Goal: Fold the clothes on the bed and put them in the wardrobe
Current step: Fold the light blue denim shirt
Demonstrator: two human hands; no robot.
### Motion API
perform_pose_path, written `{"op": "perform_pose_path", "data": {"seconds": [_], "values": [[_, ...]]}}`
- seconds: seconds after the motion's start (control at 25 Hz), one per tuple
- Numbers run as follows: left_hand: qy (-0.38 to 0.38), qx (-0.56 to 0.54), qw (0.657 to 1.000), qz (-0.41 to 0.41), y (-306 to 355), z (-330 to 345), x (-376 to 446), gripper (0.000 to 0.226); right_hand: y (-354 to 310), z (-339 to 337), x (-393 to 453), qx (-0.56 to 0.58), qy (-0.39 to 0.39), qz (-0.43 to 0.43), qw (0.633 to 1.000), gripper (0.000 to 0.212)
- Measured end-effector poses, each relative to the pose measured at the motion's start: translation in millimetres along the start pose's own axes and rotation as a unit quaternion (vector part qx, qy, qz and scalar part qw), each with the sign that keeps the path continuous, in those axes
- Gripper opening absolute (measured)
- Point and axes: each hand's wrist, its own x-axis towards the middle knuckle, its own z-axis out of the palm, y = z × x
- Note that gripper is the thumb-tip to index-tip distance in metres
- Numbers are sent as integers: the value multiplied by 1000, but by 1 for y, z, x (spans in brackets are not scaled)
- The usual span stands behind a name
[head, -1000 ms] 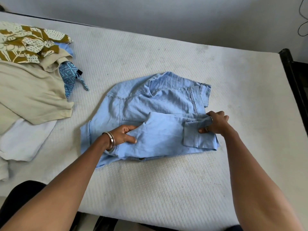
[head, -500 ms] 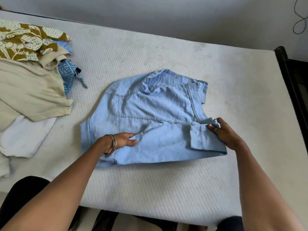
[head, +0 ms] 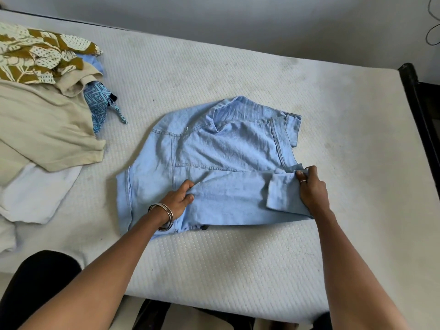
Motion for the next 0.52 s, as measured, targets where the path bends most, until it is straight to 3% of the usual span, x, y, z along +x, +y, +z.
{"op": "perform_pose_path", "data": {"seconds": [0.12, 0.2, 0.28, 0.32, 0.36, 0.44, 0.48, 0.52], "values": [[14, 0, 1000, 0, -1, 2, 0, 30, -5, 3, 5, 8, 19, 2, 1000, 22], [-23, 6, 1000, 15, -2, -5, 1, 38, -4, 0, 6, 1, 33, -11, 999, 19], [-84, 95, 992, -3, 4, -16, -2, 52, 0, -4, 5, -64, 37, 10, 997, 19], [-66, 179, 981, -20, 11, -17, -3, 58, 1, -4, 4, -99, 64, 26, 993, 23], [18, 265, 964, -23, 16, -14, -3, 60, -1, -2, 3, -119, 118, 28, 986, 28], [237, 335, 906, 104, 33, 1, -5, 59, -17, 12, -7, -137, 229, -20, 964, 37], [269, 336, 880, 200, 37, 17, -6, 58, -27, 25, -19, -159, 249, -56, 954, 38], [252, 341, 860, 283, 40, 35, -6, 56, -32, 41, -32, -178, 247, -90, 948, 38]]}}
